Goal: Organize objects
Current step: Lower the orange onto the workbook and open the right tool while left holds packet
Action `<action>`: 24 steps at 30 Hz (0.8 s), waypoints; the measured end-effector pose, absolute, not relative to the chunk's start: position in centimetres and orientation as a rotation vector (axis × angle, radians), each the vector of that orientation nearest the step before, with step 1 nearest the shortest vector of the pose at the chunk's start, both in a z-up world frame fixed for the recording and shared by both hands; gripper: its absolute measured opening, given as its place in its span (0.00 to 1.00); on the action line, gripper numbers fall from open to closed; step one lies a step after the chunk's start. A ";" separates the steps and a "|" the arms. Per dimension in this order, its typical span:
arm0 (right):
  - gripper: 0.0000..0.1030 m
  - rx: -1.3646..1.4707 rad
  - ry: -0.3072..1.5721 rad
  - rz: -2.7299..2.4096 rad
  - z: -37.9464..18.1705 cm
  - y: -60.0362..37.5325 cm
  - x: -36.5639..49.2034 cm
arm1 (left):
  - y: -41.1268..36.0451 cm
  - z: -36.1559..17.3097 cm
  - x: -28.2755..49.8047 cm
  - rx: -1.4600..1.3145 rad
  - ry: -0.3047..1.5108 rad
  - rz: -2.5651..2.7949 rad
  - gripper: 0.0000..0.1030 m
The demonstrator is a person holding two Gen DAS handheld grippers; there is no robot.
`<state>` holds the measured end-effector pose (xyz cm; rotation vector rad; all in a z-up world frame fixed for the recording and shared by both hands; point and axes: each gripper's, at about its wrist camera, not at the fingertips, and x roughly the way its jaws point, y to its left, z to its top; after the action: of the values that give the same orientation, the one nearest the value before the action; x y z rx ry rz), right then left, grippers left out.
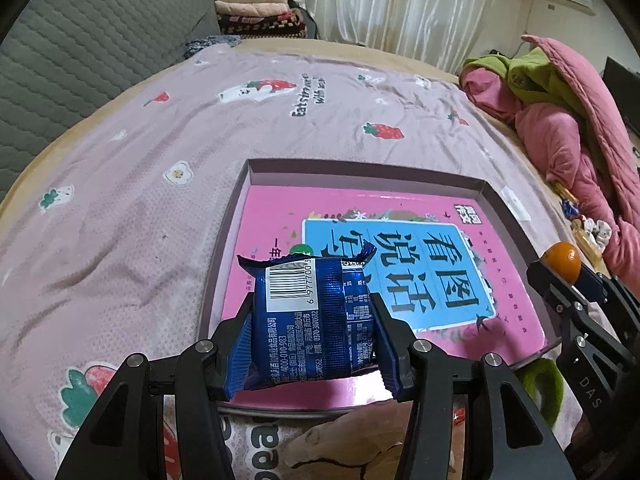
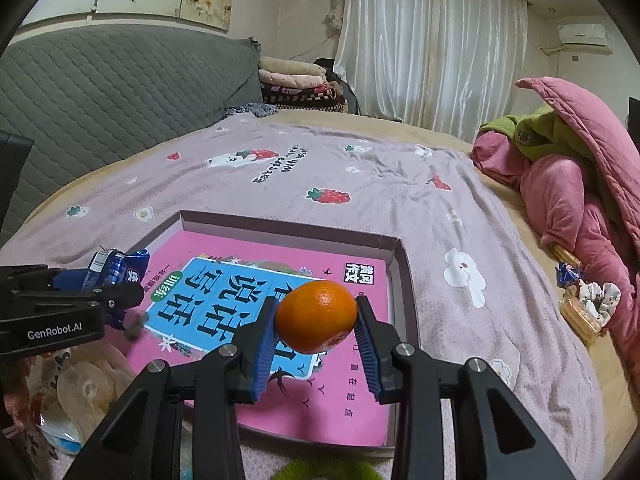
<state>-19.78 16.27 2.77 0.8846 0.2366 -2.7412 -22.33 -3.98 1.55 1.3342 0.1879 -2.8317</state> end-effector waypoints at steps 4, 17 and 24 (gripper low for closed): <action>0.37 0.896 0.255 -2.735 2.5 16.1 -19.6 | -3.9 1.1 -22.4 1.365 0.168 -2.819 0.52; 0.37 1.041 0.269 -2.699 0.5 16.5 -20.3 | -3.2 0.0 -22.4 1.431 0.111 -2.803 0.52; 0.37 1.097 0.256 -2.694 -0.2 16.9 -20.4 | -2.4 -0.5 -22.2 1.482 0.093 -2.815 0.52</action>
<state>-20.41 16.89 -0.24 1.0974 0.2564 -2.6945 -22.22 -2.43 -0.53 1.4818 0.0933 -2.8149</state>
